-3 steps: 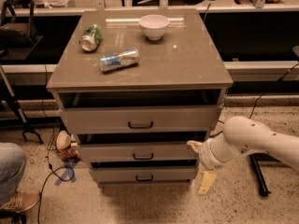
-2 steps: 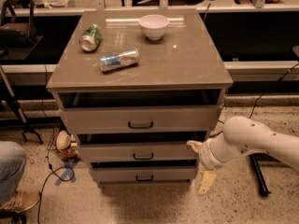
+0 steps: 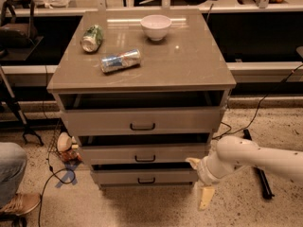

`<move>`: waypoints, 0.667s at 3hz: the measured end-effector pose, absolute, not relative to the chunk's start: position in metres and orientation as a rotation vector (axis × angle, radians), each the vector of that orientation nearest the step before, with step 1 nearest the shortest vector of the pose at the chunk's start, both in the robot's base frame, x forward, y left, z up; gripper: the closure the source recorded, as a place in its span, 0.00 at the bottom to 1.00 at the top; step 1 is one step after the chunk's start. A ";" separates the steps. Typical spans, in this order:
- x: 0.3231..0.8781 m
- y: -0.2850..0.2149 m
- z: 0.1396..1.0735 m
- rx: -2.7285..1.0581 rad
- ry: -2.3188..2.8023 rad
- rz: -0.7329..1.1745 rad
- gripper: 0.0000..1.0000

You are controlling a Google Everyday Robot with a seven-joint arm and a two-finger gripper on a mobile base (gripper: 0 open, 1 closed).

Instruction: Open bottom drawer

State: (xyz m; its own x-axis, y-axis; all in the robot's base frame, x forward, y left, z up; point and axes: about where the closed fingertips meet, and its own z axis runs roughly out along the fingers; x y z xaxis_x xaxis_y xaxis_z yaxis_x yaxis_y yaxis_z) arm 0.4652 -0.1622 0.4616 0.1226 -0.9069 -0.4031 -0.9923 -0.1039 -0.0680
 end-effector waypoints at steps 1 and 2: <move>0.453 -0.153 0.380 -2.110 1.845 0.461 0.00; 0.453 -0.153 0.380 -2.110 1.845 0.461 0.00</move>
Offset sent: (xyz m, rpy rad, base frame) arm -0.0032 0.0038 -0.0562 0.0067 0.0261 0.0260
